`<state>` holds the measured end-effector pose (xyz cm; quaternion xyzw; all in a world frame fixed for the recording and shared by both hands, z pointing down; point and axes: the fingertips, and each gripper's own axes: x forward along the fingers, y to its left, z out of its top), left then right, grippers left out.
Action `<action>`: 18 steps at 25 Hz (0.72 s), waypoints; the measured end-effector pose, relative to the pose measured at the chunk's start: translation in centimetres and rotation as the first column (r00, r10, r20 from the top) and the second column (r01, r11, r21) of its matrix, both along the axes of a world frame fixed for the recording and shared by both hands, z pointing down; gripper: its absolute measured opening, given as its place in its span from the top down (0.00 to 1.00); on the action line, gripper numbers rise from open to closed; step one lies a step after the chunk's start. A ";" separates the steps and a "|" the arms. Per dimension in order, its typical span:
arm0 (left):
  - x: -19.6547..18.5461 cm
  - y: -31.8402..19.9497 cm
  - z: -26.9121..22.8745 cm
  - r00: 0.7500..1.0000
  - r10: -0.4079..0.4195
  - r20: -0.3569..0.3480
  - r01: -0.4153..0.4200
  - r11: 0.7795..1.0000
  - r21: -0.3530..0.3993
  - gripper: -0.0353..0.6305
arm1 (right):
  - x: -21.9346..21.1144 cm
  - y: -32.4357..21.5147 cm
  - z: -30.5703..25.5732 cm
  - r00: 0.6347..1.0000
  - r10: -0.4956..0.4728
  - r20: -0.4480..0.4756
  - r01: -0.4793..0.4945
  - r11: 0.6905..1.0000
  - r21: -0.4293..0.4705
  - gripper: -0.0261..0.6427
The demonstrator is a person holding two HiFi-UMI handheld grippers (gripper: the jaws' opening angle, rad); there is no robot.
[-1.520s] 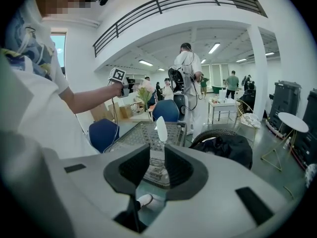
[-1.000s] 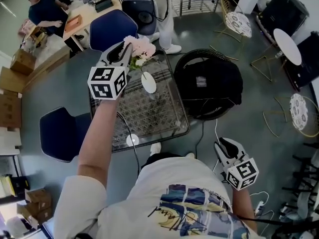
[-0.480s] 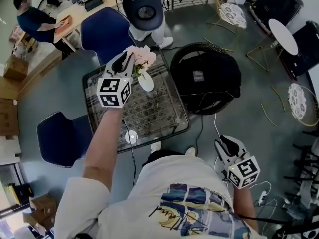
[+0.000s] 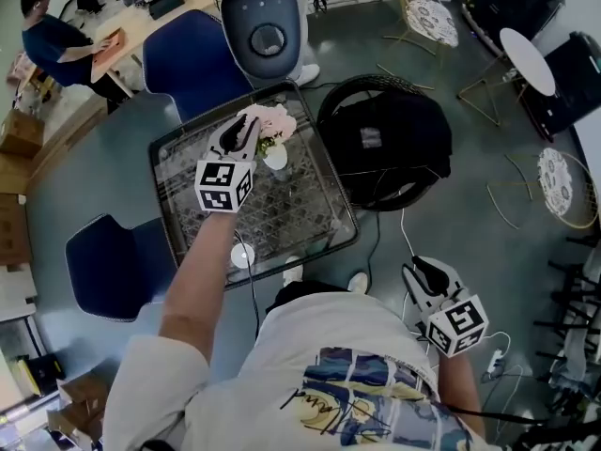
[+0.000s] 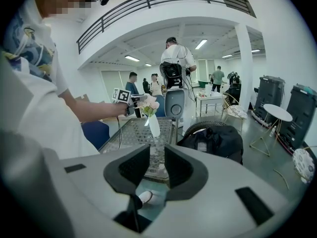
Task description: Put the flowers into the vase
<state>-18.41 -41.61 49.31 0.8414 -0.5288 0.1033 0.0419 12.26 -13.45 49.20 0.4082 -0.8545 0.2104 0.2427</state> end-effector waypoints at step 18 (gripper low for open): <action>0.5 0.6 0.7 1.000 0.009 0.024 -0.008 0.999 -0.032 0.69 | 1.0 0.8 -0.2 0.999 0.029 0.016 -0.029 0.999 0.014 0.83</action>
